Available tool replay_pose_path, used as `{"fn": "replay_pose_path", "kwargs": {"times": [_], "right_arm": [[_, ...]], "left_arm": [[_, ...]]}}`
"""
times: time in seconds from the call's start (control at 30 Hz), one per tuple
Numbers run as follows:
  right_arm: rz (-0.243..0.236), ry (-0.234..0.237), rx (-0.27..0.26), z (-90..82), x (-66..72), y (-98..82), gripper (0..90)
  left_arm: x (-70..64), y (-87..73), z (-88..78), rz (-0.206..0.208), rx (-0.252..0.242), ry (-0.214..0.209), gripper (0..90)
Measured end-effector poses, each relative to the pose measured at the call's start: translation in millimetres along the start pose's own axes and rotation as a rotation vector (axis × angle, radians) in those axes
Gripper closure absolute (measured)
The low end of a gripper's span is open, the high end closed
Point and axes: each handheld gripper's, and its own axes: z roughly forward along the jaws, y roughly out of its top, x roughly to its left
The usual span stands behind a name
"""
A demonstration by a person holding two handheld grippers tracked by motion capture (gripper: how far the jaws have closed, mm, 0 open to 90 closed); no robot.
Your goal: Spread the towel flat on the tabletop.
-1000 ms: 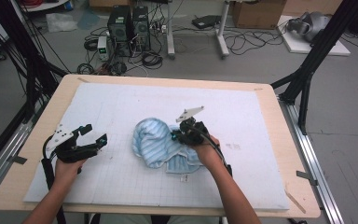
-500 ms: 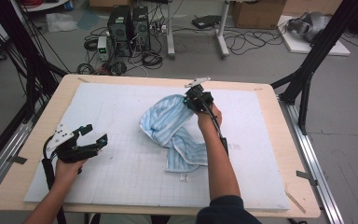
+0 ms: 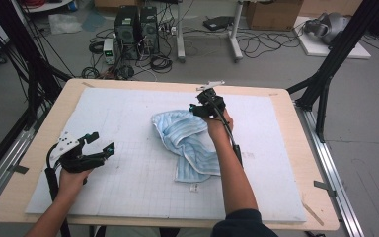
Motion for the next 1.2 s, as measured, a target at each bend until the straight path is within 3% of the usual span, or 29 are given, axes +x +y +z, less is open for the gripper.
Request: {"fn": "replay_pose_path", "kwargs": {"times": [0.1, 0.13, 0.2, 0.3, 0.33, 0.37, 0.4, 0.43, 0.5, 0.53, 0.57, 0.6, 0.67, 0.7, 0.77, 0.83, 0.87, 0.9, 0.97, 1.0, 1.03, 1.1, 1.13, 1.2], "right_arm": [[-0.015, 0.04, -0.012, -9.4, 9.6, -5.0, 51.5], [-0.016, 0.087, -0.012, -16.9, 17.6, -14.7, 50.5], [-0.017, 0.105, -0.005, -20.0, 21.8, -20.3, 49.8], [0.022, 0.215, -0.005, -26.8, 39.7, -38.2, 44.9], [0.022, 0.215, -0.005, -26.8, 39.7, -38.2, 44.9], [0.04, 0.246, -0.004, -25.8, 43.6, -41.0, 43.1], [0.061, 0.282, 0.004, -24.0, 47.8, -43.1, 42.1], [0.057, 0.299, 0.046, -17.8, 57.4, -46.0, 41.4], [0.043, 0.294, 0.068, -13.7, 61.7, -47.4, 42.9], [0.025, 0.286, 0.089, -9.1, 64.4, -49.5, 47.8], [-0.012, 0.256, 0.128, -1.7, 67.2, -53.8, 64.8], [-0.012, 0.256, 0.128, -1.7, 67.2, -53.8, 64.8], [-0.043, 0.241, 0.15, 2.3, 65.9, -56.1, 85.1], [-0.061, 0.243, 0.141, 2.5, 64.3, -56.1, 89.4], [-0.077, 0.213, 0.11, -3.5, 60.0, -52.8, 89.4], [-0.045, 0.22, 0.095, -6.9, 54.1, -51.7, 89.2], [-0.024, 0.209, 0.089, -9.3, 52.2, -51.6, 78.7], [-0.024, 0.209, 0.089, -9.3, 52.2, -51.6, 78.7], [0.03, 0.208, 0.071, -12.8, 50.0, -51.3, 54.8], [0.027, 0.21, 0.1, -10.1, 52.4, -53.3, 43.0], [0.027, 0.21, 0.1, -10.1, 52.4, -53.3, 43.0], [-0.041, 0.183, 0.163, 0.5, 60.8, -60.1, 43.1], [-0.041, 0.183, 0.163, 0.5, 60.8, -60.1, 43.1], [-0.087, 0.148, 0.173, 4.9, 64.8, -62.2, 63.0]], "left_arm": [[-0.1, 0.1, -0.2, 0.0, 0.0, 0.0, 20.0], [-0.1, 0.1, -0.1, 0.001, 0.0, 0.0, 20.0], [-0.2, 0.1, -0.1, 0.002, 0.001, 0.0, 20.0], [-0.4, 0.0, 0.3, 0.002, 0.001, 0.001, 20.0], [-0.6, 0.1, 0.4, 0.003, 0.002, 0.002, 20.0], [-0.9, 0.2, 0.7, 0.003, 0.001, -0.001, 20.0], [-1.4, 0.2, 0.9, 0.003, 0.001, -0.001, 20.0], [-1.7, 0.2, 1.1, 0.005, 0.004, -0.003, 20.1], [-2.5, 0.1, 1.7, 0.003, 0.003, -0.003, 20.1], [-2.4, 0.1, 1.6, 0.007, 0.005, -0.004, 20.1], [-2.5, 0.1, 1.6, 0.006, 0.004, -0.005, 20.1], [-2.3, 0.0, 1.5, 0.004, 0.003, -0.004, 20.1], [-1.7, 0.1, 1.1, 0.003, 0.005, -0.004, 20.1], [-1.3, 0.0, 0.9, 0.003, 0.004, -0.003, 20.1], [-0.9, 0.0, 0.8, 0.002, 0.002, -0.001, 20.1], [-0.9, -0.1, 1.1, 0.0, 0.001, -0.001, 20.1], [-1.1, 0.0, 1.1, 0.002, 0.003, -0.001, 20.1], [-1.3, 0.0, 1.0, 0.004, 0.004, -0.001, 20.1], [-1.4, 0.0, 1.0, 0.005, 0.004, 0.0, 20.2], [-1.4, -0.1, 1.3, 0.001, 0.004, -0.001, 20.2], [-1.4, -0.2, 1.4, 0.002, 0.005, -0.002, 20.2], [-1.7, 0.0, 1.3, 0.004, 0.005, -0.004, 20.2], [-1.8, 0.1, 1.3, 0.006, 0.004, -0.003, 20.2], [-1.4, 0.1, 1.0, 0.006, 0.005, 0.0, 20.2]]}}
